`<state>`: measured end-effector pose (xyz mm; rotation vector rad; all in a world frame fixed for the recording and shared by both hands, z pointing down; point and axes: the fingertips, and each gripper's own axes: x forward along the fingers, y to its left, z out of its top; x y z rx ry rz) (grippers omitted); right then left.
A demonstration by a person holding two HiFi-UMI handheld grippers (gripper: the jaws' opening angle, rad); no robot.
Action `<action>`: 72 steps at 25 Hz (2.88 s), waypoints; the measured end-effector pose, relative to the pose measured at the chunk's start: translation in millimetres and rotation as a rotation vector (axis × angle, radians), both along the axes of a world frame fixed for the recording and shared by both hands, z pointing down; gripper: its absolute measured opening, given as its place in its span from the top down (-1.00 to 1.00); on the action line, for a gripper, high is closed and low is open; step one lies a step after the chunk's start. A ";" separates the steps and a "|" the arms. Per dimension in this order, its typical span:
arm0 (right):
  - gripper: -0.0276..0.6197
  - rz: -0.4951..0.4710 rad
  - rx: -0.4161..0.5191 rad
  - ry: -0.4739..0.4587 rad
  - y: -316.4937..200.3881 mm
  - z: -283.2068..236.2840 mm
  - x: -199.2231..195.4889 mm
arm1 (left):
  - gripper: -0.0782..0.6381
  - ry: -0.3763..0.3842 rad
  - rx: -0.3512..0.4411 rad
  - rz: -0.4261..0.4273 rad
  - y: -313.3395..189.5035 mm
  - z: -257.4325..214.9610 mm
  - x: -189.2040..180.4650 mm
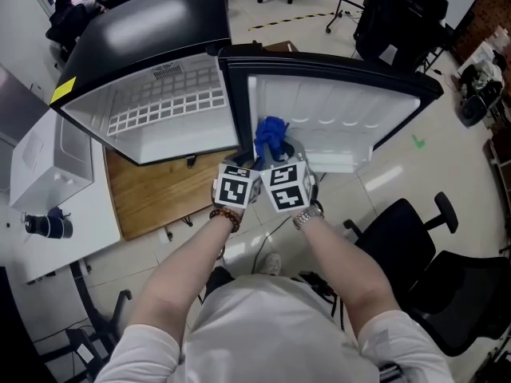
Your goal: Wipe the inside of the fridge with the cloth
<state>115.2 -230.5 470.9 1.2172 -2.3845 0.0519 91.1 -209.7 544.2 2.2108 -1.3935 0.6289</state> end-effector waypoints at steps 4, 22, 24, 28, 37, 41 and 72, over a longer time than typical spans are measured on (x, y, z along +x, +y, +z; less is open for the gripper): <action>0.72 0.010 0.003 0.000 -6.2 6.3 -0.9 | 0.40 -0.006 0.001 0.015 1.5 0.1 -0.6; 0.72 0.144 0.018 0.032 -14.9 18.8 76.4 | 0.49 -0.027 0.018 0.005 3.8 0.1 1.4; 0.72 0.162 0.022 0.040 -16.7 18.4 90.3 | 0.49 -0.027 0.025 -0.004 3.1 -2.0 1.2; 0.72 0.208 0.025 0.042 -19.0 17.6 116.0 | 0.50 -0.024 0.015 -0.014 6.6 1.7 1.3; 0.72 0.304 0.027 0.052 -26.1 17.2 173.9 | 0.51 0.016 0.021 -0.053 17.5 0.3 3.5; 0.72 0.341 0.025 0.056 -29.3 17.2 195.8 | 0.51 0.056 0.013 -0.082 23.3 -0.3 4.2; 0.72 0.310 0.065 0.031 16.8 -10.5 232.9 | 0.34 0.729 -0.176 -0.194 10.6 13.2 64.7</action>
